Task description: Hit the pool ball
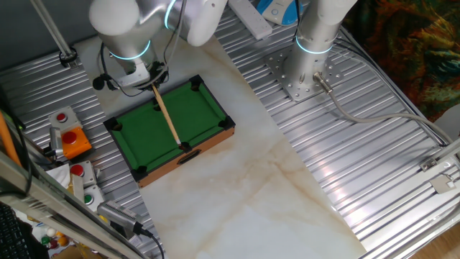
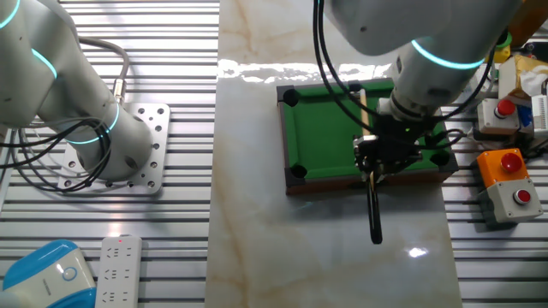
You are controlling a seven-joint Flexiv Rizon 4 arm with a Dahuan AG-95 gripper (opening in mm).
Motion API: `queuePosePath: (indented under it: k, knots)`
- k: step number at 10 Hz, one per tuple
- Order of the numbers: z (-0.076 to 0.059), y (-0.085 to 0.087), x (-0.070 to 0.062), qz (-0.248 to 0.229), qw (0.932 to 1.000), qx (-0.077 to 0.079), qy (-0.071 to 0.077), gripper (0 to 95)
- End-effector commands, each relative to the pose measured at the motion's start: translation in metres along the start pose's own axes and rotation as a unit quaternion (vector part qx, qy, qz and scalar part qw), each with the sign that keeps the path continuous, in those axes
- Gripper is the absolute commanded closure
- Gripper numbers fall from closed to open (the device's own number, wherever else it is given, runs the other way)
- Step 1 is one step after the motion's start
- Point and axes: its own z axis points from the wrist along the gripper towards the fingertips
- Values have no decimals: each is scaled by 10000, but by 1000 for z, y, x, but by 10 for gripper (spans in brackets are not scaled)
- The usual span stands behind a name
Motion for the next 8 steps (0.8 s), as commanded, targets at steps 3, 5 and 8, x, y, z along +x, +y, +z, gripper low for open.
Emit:
queuePosePath:
  k: [3, 5, 8]
  knots:
    - [1, 1, 2, -70, 10000, 56, 37, 950]
    - [0, 4, 13, -128, 9999, 105, 13, 950]
    - [2, 13, 42, -218, 9997, 148, -5, 950]
